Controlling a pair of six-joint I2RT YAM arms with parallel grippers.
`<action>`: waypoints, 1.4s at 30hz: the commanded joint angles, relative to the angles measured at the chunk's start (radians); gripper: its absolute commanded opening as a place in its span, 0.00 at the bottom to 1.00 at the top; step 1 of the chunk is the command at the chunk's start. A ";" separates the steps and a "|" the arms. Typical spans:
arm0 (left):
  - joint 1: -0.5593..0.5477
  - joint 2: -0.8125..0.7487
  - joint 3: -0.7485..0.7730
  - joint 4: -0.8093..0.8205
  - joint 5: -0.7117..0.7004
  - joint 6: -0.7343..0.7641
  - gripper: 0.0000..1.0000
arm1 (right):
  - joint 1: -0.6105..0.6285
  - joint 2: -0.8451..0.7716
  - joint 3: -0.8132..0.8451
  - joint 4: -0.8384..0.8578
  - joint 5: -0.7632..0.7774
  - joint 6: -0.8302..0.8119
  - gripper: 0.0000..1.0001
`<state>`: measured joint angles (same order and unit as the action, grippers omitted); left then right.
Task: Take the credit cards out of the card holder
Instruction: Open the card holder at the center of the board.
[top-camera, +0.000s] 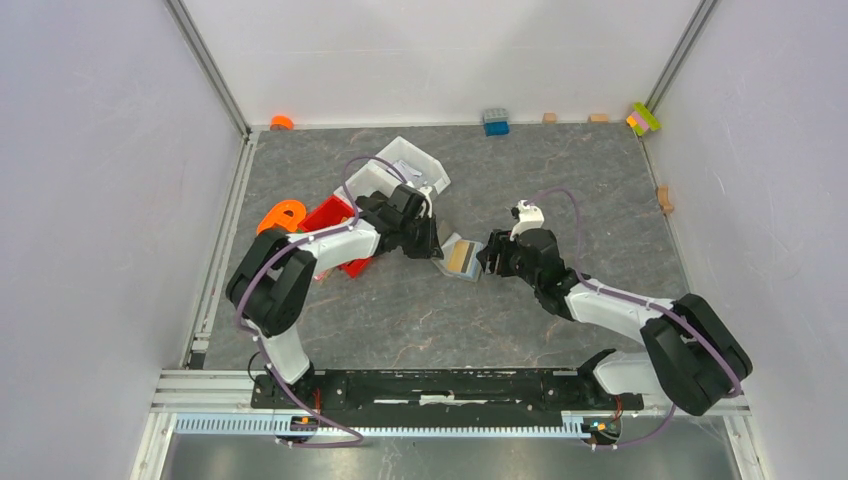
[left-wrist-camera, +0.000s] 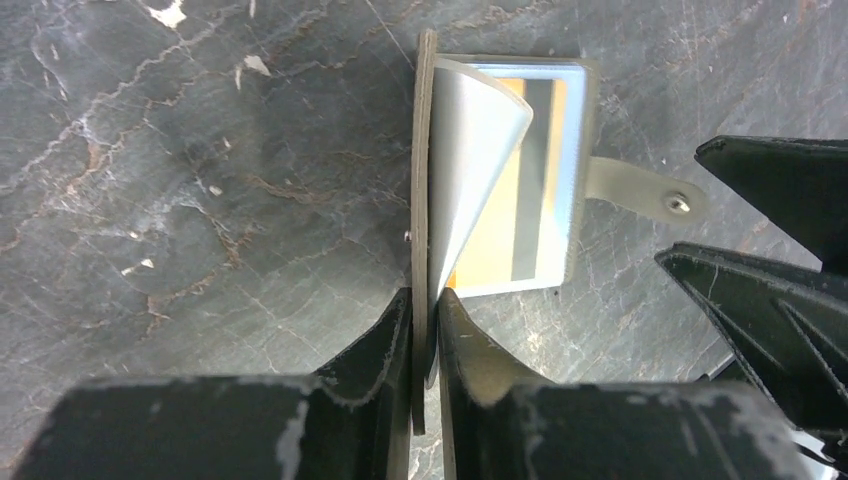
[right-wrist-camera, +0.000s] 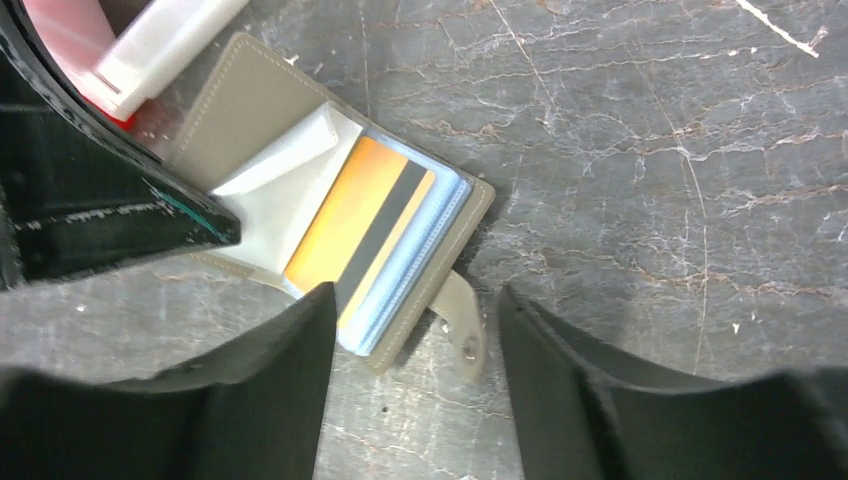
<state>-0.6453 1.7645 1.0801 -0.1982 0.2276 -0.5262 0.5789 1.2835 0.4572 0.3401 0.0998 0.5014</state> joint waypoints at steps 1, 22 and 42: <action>0.016 0.041 -0.004 0.041 0.047 -0.033 0.19 | -0.034 0.039 0.014 0.043 -0.069 0.044 0.73; 0.024 0.069 0.009 0.038 0.079 -0.033 0.20 | -0.091 0.228 0.026 0.172 -0.324 0.109 0.66; 0.024 0.059 -0.008 0.079 0.123 -0.047 0.22 | -0.104 0.217 -0.047 0.321 -0.400 0.150 0.90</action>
<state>-0.6228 1.8229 1.0729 -0.1467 0.3241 -0.5449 0.4767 1.4616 0.3717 0.6113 -0.2489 0.6346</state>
